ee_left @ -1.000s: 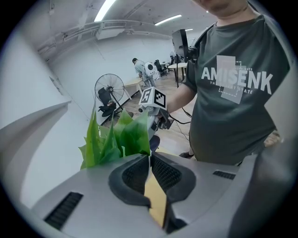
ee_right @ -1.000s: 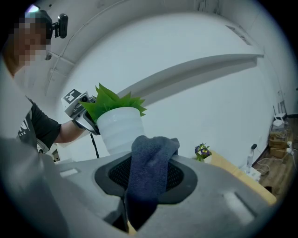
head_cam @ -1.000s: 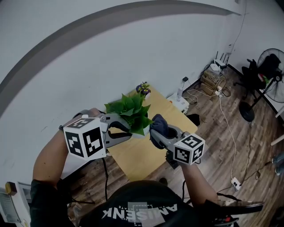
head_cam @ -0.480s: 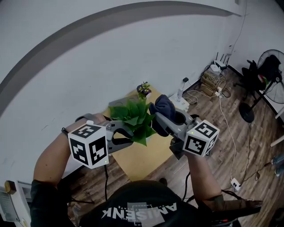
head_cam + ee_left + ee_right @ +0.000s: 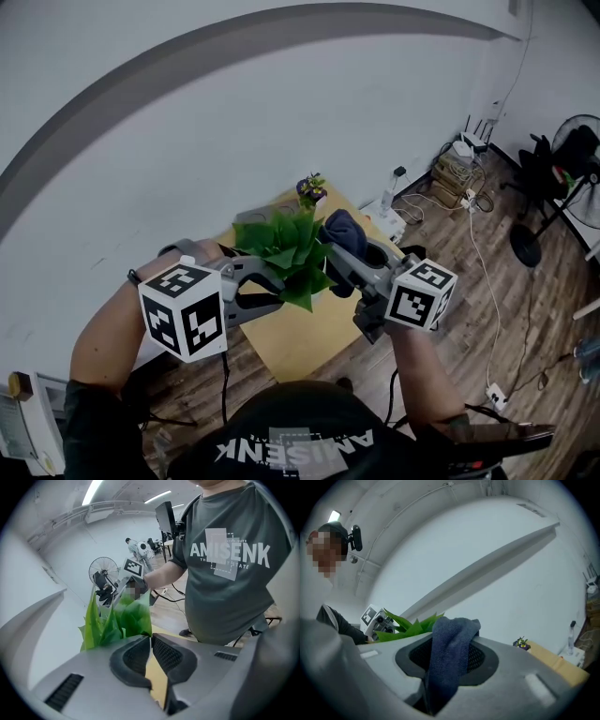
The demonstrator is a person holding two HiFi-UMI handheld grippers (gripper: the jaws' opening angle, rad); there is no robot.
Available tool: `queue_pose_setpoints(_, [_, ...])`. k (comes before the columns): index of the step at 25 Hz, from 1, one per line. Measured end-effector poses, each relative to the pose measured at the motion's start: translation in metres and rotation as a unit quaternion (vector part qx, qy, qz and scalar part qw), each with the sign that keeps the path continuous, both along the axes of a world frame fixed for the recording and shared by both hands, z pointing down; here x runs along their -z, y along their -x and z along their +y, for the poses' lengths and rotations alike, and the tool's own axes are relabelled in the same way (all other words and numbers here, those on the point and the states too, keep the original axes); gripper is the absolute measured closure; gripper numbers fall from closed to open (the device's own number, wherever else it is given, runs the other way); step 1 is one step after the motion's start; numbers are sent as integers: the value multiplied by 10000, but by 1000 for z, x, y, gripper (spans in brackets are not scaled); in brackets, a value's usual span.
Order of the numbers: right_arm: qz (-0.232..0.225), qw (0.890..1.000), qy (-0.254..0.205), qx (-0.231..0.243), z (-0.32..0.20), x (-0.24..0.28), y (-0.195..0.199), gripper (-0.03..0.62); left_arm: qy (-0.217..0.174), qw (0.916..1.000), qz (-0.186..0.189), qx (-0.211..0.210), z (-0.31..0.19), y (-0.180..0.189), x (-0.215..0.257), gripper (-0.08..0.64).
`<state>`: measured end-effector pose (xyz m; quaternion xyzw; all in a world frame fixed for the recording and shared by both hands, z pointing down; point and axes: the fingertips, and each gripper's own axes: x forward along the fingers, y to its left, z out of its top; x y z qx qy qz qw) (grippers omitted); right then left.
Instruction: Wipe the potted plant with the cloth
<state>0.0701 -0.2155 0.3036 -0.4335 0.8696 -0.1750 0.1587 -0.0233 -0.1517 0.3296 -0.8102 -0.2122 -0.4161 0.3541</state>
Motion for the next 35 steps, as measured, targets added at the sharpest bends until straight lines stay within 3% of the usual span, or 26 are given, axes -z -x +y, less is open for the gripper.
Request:
queue_pose_setpoints(4, [-279, 9990, 335, 123, -2, -28, 1, 465, -23, 10000, -23, -10, -2, -1, -1, 541])
queue_pose_setpoints(14, [-473, 9922, 1131, 234, 6, -92, 5, 465, 51, 9998, -190, -56, 3, -2, -8, 537])
queue_pose_setpoints(17, [-396, 9940, 1014, 120, -1, -82, -10, 465, 75, 9998, -156, -113, 4, -3, -9, 540])
queue_pose_setpoints(21, [-293, 9985, 457, 89, -12, -36, -25, 465, -1, 9996, -198, -187, 3, -3, -10, 540])
queue_pose_setpoints(26, [-189, 9989, -88, 428, -12, 12, -11, 465, -109, 9995, -112, -289, 17, -2, -8, 540])
queue_pose_setpoints(30, [-227, 9964, -144, 804, -15, 21, 4, 465, -177, 9992, -20, -347, 22, -3, -4, 540])
queue_pose_setpoints(35, [-656, 9931, 44, 970, -15, 7, 4, 465, -232, 9994, 75, -229, 20, -1, 2, 540])
